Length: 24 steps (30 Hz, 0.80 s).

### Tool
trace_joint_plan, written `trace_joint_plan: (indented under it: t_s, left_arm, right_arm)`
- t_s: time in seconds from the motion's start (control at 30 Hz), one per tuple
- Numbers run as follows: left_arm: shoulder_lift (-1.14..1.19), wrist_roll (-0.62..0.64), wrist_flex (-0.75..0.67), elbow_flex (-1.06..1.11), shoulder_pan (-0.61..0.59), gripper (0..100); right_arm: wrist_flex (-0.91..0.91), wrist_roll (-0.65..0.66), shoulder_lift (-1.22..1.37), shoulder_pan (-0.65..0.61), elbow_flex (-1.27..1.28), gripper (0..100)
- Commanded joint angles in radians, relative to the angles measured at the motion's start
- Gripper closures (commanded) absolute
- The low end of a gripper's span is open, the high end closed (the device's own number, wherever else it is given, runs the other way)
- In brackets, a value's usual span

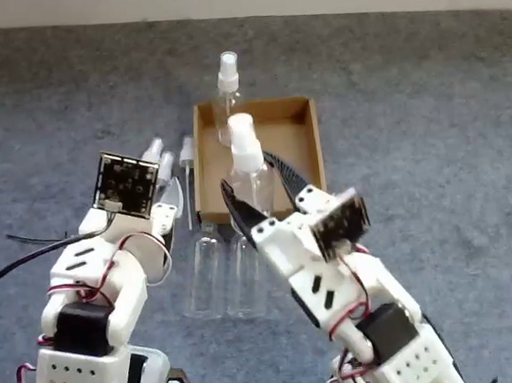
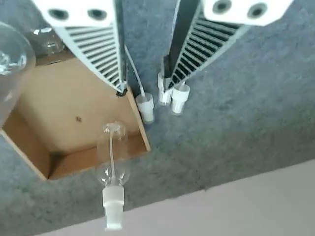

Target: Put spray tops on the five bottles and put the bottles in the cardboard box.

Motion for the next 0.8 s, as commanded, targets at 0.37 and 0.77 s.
trace_joint_plan:
  t_s: [0.37, 0.77]
  left_arm:
    - [-0.021, -0.002, 0.023, 0.076, 0.038, 79]
    - [-0.171, 0.002, -0.129, 0.220, 0.085, 78]
  right_arm:
    - [-0.028, 0.008, 0.656, -0.004, -0.489, 99.5]
    - [0.097, 0.003, 0.713, -0.079, -0.575, 99.5]
